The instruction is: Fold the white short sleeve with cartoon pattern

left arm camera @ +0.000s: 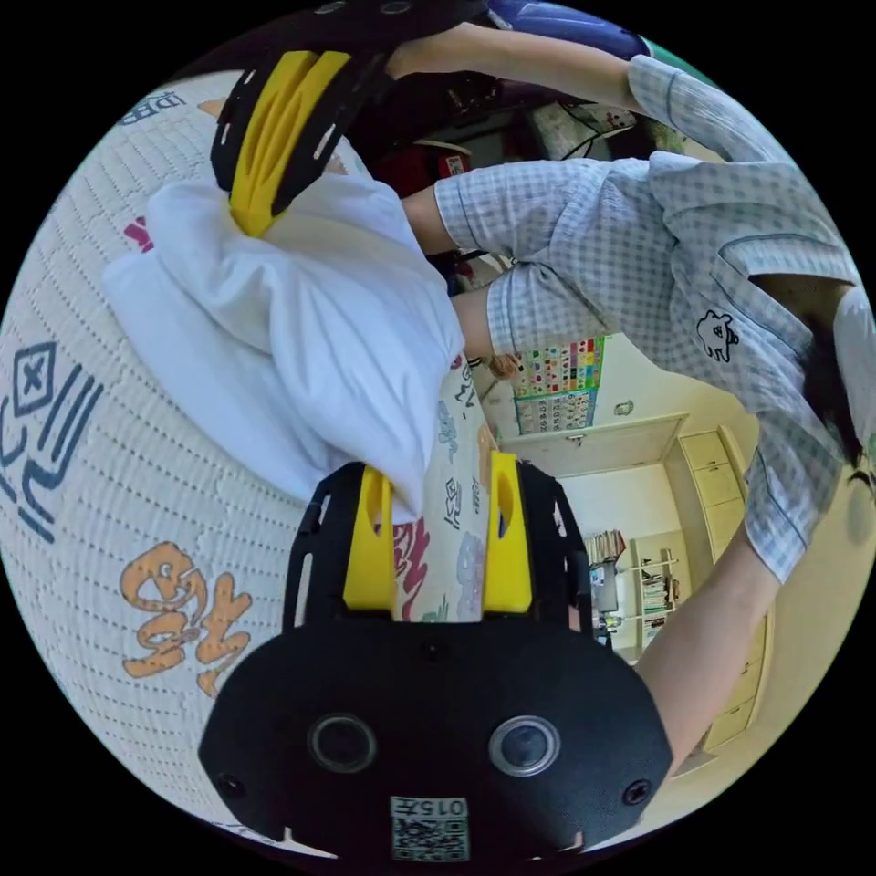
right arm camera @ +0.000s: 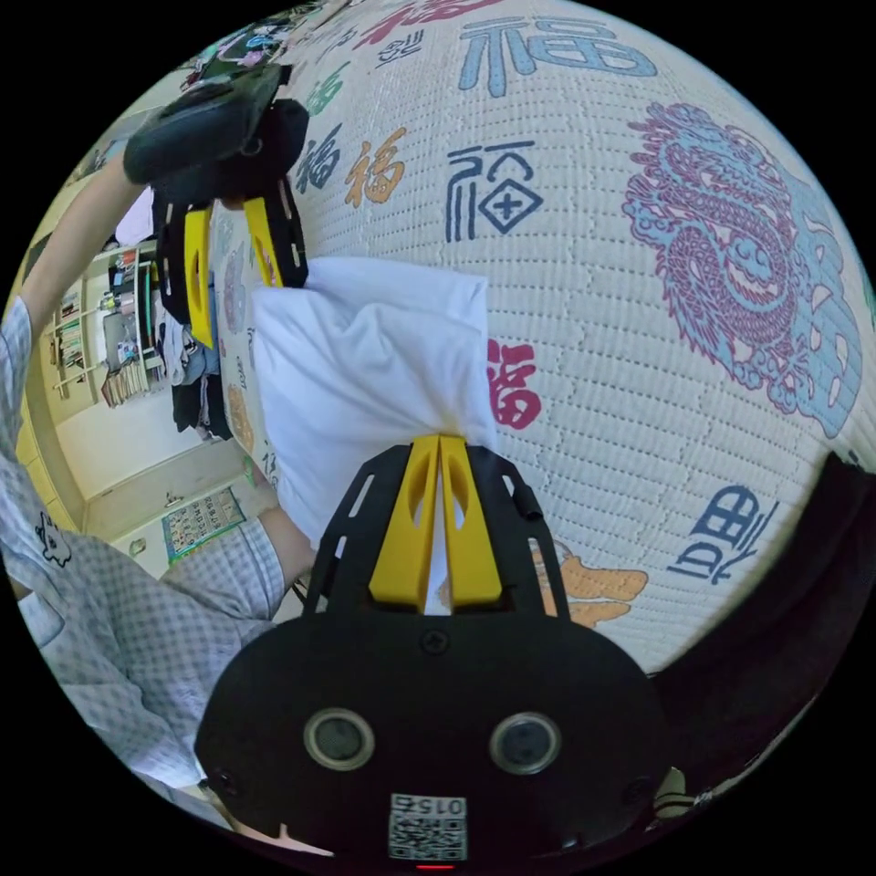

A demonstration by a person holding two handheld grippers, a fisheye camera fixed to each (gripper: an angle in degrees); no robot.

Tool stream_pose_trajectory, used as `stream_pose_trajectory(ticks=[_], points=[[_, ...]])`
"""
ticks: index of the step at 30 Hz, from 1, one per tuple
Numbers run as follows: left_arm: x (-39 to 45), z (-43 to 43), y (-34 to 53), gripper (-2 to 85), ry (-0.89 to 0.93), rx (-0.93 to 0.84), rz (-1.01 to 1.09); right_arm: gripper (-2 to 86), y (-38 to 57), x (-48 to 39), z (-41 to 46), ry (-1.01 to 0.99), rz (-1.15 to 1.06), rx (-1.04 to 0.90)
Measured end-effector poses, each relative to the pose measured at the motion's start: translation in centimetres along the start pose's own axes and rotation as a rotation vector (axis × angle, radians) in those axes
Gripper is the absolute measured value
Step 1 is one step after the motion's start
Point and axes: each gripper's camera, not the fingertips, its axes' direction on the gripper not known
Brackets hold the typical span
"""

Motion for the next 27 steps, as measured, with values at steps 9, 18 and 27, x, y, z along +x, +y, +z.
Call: stream_pose_trajectory(ticks=[9,18,27], points=[[-0.1,-3.5,2.3,0.0,-0.058,-0.004,-0.124,-0.6,1.6,1.2,0.6,0.021,0.005,0.005],[0.6,-3.2,5.5,0.3,-0.068,0.209,-0.326,0.9,5.7,2.7,-1.4,-0.026,0.038,0.255],[5.3,-1.5,4.5,5.9,-0.228,0.412,-0.388,3.9,5.6,4.9,0.1,-0.027,0.016,0.234]])
